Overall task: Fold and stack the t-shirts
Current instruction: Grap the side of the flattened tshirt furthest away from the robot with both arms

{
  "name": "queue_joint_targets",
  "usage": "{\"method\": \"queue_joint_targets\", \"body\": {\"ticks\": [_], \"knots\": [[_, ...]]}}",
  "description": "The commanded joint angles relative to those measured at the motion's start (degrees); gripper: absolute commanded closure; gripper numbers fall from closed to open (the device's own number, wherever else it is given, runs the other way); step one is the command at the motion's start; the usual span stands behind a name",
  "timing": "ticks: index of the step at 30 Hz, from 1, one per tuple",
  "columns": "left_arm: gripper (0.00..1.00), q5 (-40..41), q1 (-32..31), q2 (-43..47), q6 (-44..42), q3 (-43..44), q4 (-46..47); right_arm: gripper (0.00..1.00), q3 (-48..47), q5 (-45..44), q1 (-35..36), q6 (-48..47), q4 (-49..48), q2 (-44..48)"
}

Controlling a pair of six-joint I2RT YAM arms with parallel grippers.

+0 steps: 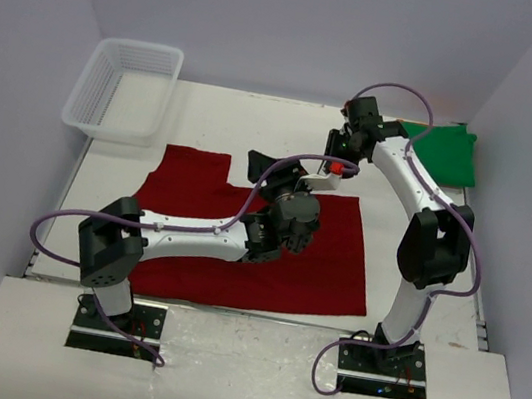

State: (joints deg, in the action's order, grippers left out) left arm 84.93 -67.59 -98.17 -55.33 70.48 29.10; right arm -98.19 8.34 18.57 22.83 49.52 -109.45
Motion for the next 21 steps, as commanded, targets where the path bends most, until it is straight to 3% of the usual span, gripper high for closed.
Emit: {"method": "queue_joint_targets", "body": {"ticks": [1, 17, 21], "knots": [[0.33, 1.12, -0.35, -0.18, -0.92, -0.43, 2.19, 0.63, 0.54, -1.13, 1.29, -0.6, -0.3, 1.34], [0.31, 0.86, 0.44, 1.05, -0.04, -1.75, 2.19, 0.63, 0.54, -1.75, 3.93, -0.51, 0.49, 2.66], [0.28, 2.86, 6.14, 4.47, 6.7, -2.63, -1.04, 0.68, 2.74, -1.48, 5.42, -0.16, -0.65, 3.98]]}}
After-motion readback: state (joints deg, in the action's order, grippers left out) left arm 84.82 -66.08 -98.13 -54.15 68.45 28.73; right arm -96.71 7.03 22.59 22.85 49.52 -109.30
